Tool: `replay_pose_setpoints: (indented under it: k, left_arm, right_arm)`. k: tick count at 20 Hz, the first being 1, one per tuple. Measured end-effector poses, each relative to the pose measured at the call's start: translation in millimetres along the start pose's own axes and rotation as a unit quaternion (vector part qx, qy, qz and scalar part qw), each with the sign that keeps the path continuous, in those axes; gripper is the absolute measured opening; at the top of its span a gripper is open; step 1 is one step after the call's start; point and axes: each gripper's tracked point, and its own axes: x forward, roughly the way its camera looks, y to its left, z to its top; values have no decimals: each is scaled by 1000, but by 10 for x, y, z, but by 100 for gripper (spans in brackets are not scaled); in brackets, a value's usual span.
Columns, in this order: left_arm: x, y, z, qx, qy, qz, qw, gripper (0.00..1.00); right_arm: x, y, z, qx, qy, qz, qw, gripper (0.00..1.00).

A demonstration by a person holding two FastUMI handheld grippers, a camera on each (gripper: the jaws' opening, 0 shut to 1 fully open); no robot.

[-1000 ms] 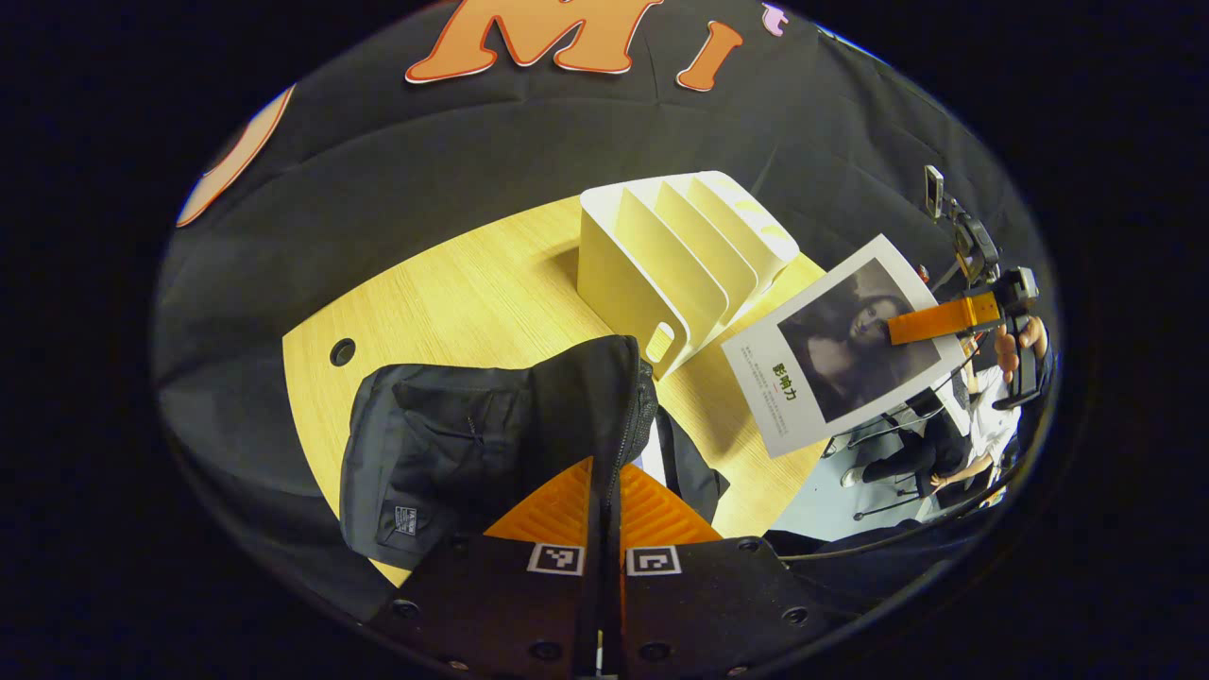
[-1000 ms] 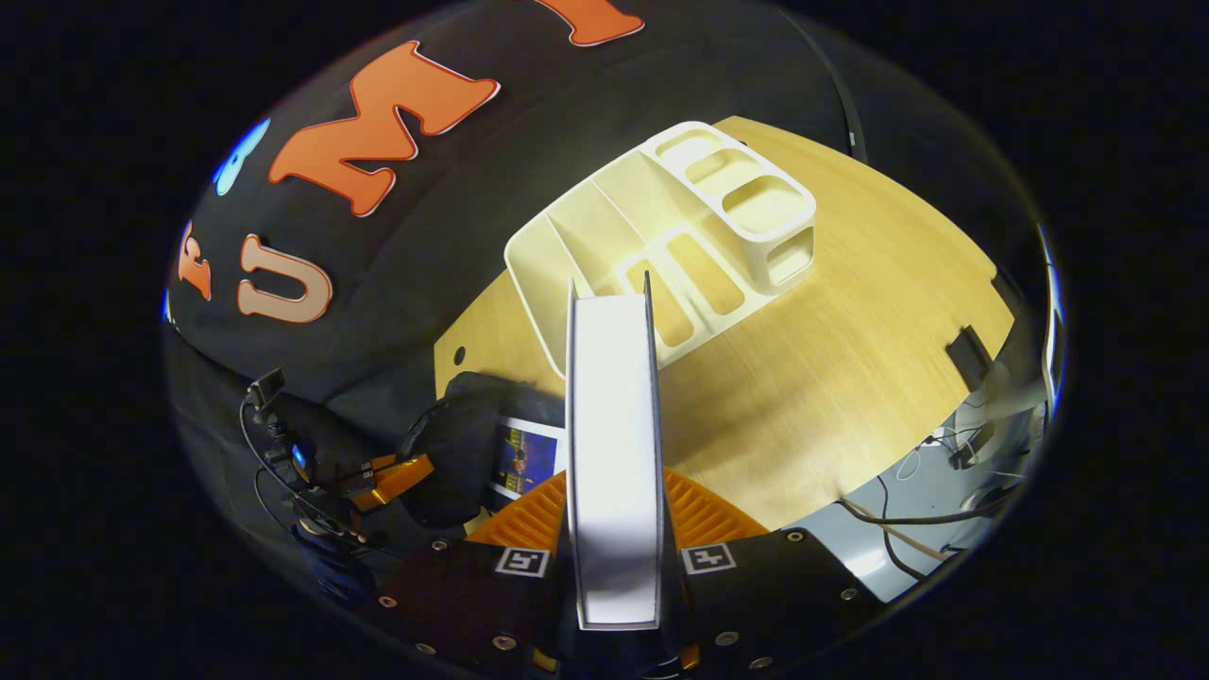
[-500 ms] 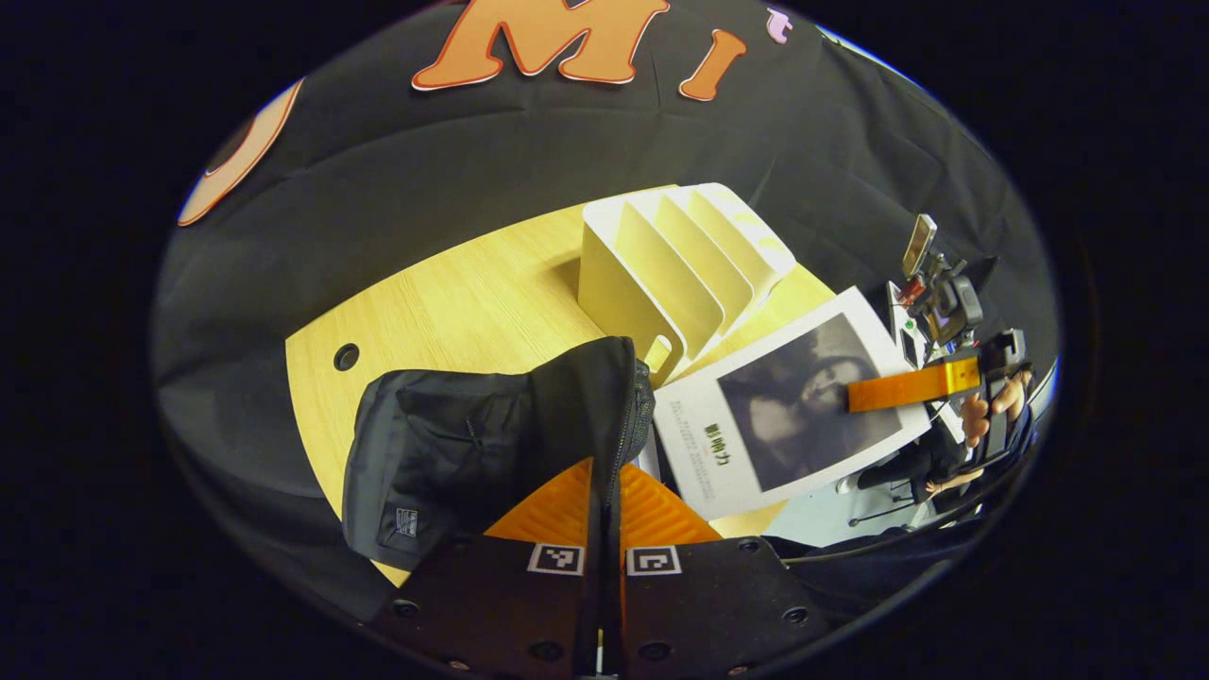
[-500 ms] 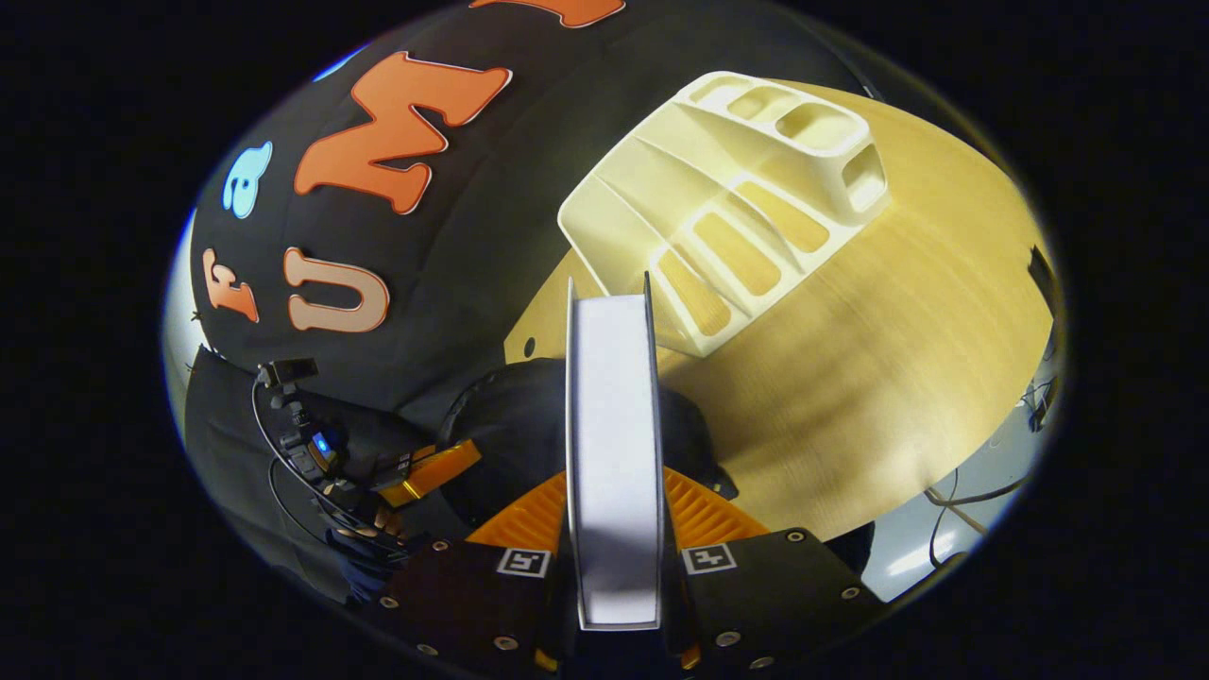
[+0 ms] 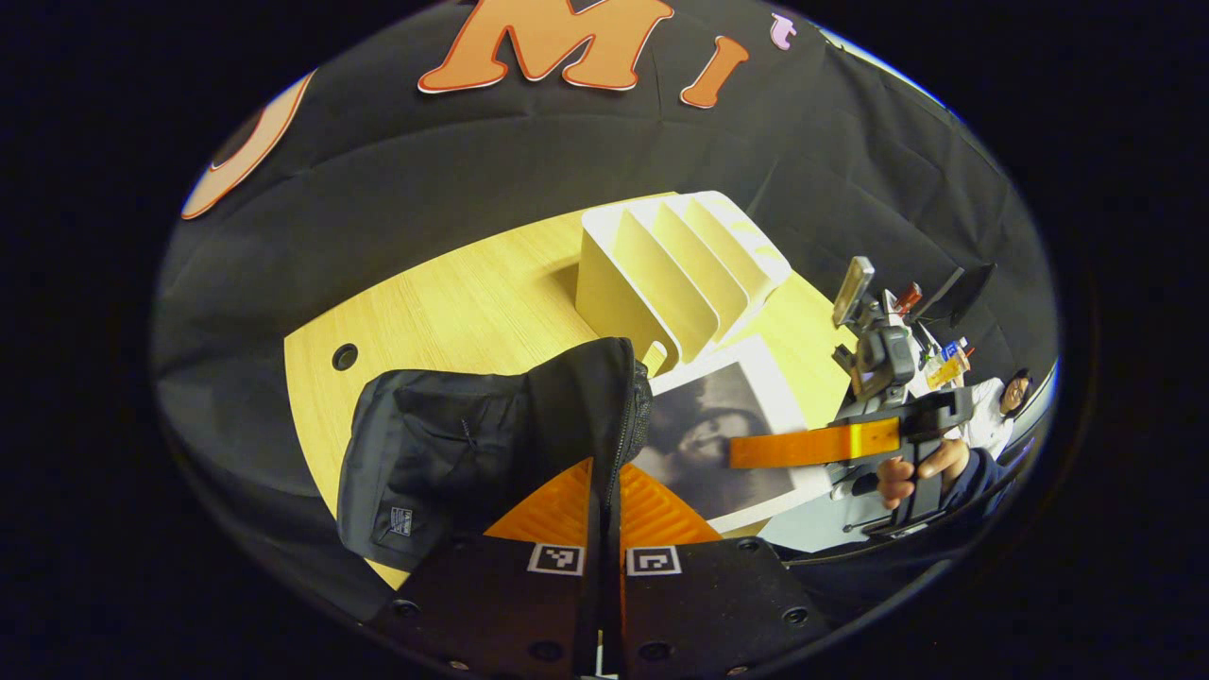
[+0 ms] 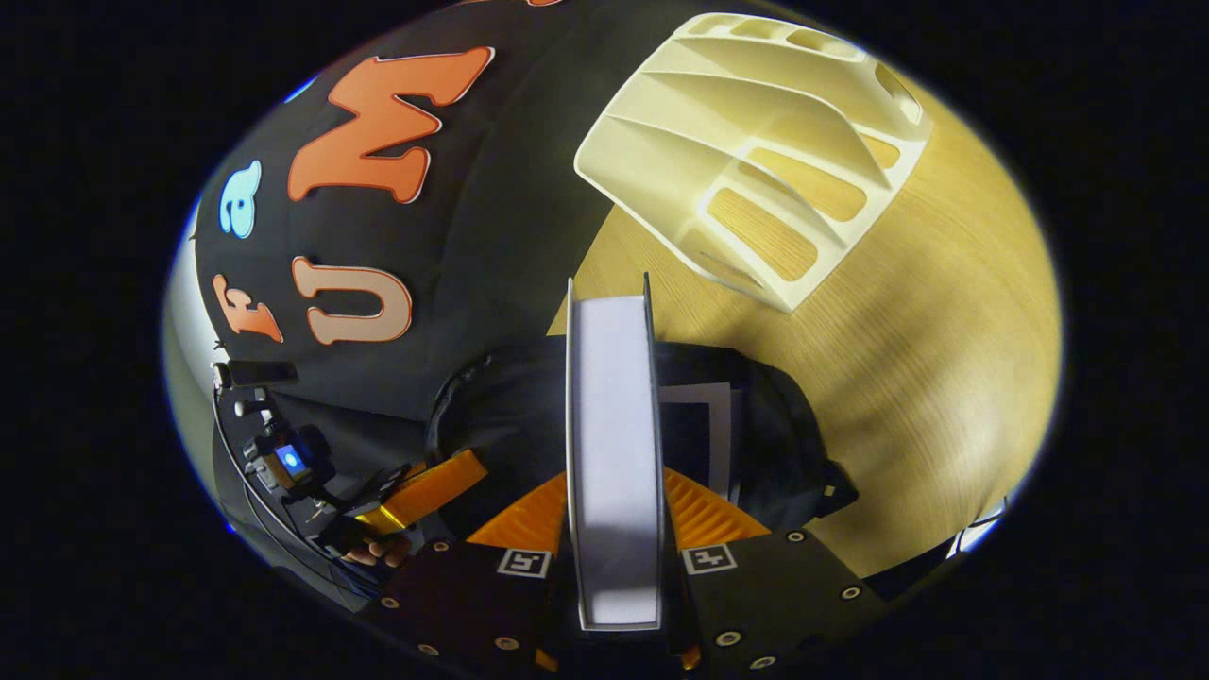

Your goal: Open the schoolbag, grab two books from the bookshelf and put them into the schoolbag.

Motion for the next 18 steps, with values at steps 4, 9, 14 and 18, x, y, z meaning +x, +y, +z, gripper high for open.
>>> replay_pose_setpoints:
  k: [4, 9, 14, 18]
  left_arm:
    - [-4, -48, 20, 4, -5, -5, 1000, 2]
    - [-1, -85, 56, 5, -13, -10, 1000, 2]
    - [0, -197, 71, 18, -17, -23, 999, 2]
    - [-2, -169, 56, 14, -23, -26, 999, 2]
  right_arm:
    - [326, 51, -38, -10, -16, 0, 1000, 36]
    - [601, 115, -170, 14, -25, 15, 999, 36]
    - [868, 127, -412, 15, -4, 21, 1000, 37]
    - [969, 88, -496, 1, 11, -1, 1000, 40]
